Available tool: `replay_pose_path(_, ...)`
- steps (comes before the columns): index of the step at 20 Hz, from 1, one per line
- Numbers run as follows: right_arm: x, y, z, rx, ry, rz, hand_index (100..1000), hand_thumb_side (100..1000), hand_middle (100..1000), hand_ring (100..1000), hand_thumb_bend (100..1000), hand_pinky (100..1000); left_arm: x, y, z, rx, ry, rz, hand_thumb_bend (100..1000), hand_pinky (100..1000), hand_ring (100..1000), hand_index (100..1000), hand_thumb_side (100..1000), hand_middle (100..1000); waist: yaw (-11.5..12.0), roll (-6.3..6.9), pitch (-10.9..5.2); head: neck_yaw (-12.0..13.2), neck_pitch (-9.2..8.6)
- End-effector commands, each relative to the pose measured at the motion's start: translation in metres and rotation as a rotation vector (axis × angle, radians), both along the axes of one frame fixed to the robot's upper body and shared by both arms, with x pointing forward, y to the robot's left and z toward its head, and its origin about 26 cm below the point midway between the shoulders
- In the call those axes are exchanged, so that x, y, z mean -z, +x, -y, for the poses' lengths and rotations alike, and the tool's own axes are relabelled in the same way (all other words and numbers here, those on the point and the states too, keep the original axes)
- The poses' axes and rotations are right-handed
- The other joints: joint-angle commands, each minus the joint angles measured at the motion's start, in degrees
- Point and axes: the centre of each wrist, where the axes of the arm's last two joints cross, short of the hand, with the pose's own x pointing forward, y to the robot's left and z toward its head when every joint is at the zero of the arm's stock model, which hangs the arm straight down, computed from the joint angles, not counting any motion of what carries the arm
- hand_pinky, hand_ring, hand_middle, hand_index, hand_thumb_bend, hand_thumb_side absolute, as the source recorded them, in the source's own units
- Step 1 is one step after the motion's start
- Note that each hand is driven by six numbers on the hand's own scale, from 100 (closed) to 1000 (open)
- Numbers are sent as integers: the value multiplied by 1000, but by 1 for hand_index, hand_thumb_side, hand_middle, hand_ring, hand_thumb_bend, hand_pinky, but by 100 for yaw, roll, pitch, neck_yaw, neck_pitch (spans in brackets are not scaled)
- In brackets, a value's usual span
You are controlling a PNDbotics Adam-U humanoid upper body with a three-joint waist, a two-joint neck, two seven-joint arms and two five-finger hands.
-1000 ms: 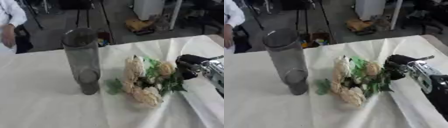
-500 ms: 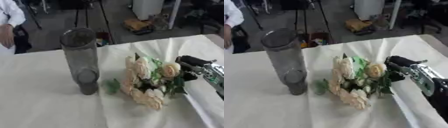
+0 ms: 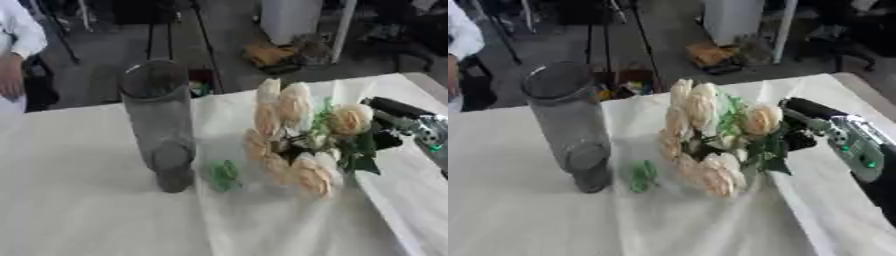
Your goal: Arrange flowers into the vase.
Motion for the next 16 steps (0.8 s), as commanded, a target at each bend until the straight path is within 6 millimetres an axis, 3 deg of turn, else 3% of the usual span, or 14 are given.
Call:
replay_pose_path(1, -28, -8, 6, 17, -9, 55, 100, 329, 100, 100, 230, 100, -10, -5, -4, -16, 28, 34, 100, 873, 915, 953, 1000, 866, -7, -38, -140, -11, 6)
replay_pose_path(3, -29, -8, 5, 17, -8, 55, 100, 329, 100, 100, 230, 100, -10, -5, -4, -16, 28, 34, 100, 873, 915, 953, 1000, 866, -7, -39, -140, -12, 6)
replay_pose_path(8, -65, -17, 3, 42, 95, 217, 100, 304, 100, 100, 225, 100, -9, -5, -6, -22, 25, 33, 100, 873, 915, 953, 1000, 865, -60, -58, -181, 5, 33)
replay_pose_path(16, -94, -21, -13, 71, 288, 389, 100, 292, 100, 100, 223, 100, -9, -5, -6, -25, 22, 31, 100, 874, 915, 954, 1000, 866, -38, -112, -202, 95, 107)
